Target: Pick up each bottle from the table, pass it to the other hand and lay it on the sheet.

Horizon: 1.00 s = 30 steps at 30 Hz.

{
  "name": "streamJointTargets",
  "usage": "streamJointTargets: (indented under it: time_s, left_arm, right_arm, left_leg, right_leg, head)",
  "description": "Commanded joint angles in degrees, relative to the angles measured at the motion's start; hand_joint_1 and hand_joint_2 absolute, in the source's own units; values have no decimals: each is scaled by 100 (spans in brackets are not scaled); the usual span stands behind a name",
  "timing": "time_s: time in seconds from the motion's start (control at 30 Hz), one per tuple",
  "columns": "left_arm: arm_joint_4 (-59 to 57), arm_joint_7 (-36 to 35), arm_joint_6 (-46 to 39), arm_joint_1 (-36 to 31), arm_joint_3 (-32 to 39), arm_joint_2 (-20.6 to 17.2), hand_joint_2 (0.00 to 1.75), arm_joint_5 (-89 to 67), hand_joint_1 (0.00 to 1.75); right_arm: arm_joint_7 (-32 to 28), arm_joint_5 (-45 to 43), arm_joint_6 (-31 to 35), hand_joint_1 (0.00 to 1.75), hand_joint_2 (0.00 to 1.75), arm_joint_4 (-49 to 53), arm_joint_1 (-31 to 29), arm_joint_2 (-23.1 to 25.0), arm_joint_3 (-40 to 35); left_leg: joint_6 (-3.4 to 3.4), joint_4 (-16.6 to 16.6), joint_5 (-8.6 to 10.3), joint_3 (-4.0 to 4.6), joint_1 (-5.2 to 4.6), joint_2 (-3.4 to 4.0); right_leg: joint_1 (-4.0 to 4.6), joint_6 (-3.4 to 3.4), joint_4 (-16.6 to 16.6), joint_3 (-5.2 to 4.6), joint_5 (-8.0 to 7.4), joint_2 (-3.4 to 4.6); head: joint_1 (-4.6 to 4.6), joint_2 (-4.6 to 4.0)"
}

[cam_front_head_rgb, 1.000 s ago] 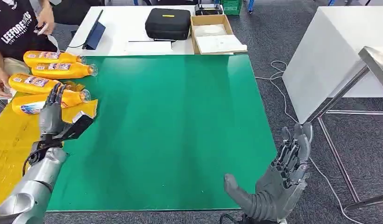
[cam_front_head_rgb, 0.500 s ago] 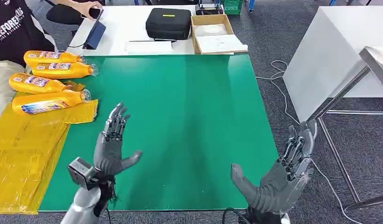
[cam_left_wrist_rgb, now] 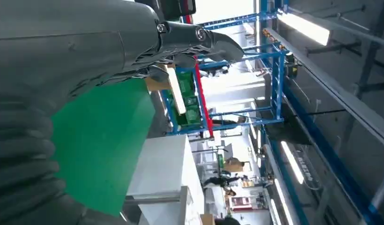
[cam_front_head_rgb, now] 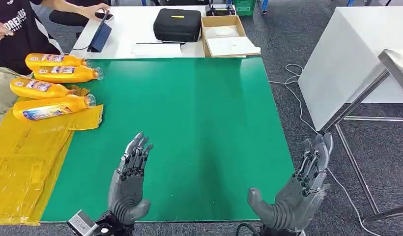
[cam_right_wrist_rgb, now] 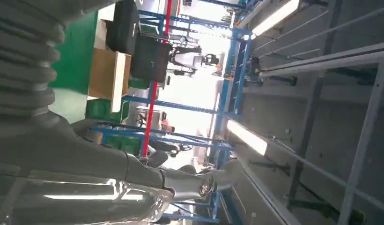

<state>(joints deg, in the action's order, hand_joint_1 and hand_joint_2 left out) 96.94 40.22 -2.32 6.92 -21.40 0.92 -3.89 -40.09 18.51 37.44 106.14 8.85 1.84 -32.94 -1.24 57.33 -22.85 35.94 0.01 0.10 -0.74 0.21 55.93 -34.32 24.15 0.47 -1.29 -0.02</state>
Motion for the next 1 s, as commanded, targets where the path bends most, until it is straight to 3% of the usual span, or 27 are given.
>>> streamJointTargets:
  time_s: [0.03, 0.13, 0.17, 0.33, 0.37, 1.0]
  left_arm:
    - [69, -22, -313, 138, 95, 1, 0, -44, 0]
    - [100, -22, -445, 157, 165, 21, 0, -141, 0]
    - [134, -22, -463, 168, 197, 36, 0, -122, 0]
    - [179, -22, -784, 225, 200, 63, 0, -505, 0]
    - [167, -22, -754, 212, 184, 60, 0, -505, 0]
    - [485, -22, -1044, 180, -242, -221, 0, -642, 0]
  right_arm:
    - [9, -355, 219, 0, 0, 27, 91, -57, 142]
    - [9, -303, 248, 0, 0, 32, 121, -87, 82]
    - [9, -292, 244, 0, 175, 39, 134, -82, 71]
    - [16, -131, 112, 0, 175, -39, 168, 26, 214]
    - [16, -110, 106, 0, 0, -44, 179, 35, 234]
    - [44, -35, 32, 0, 0, 34, 267, 16, 304]
  left_leg:
    - [9, -4, -7, -22, -1, -3]
    - [9, -3, -6, -19, -1, -2]
    - [12, -5, -10, -28, -1, -2]
    - [14, -5, -12, -34, 0, -1]
    - [10, -6, -8, -25, 0, -1]
    - [12, -4, -10, -30, -1, -8]
  right_leg:
    - [0, -5, -6, 24, 7, -5]
    - [0, -5, -5, 20, 6, -3]
    - [1, -7, -7, 30, 10, -4]
    - [2, -7, -8, 36, 11, -3]
    - [1, -6, -8, 27, 7, -2]
    - [1, -6, -6, 33, 11, -10]
  head:
    - [0, 0]
    - [0, 0]
    - [0, 0]
    - [2, 0]
    - [0, 0]
    - [0, 0]
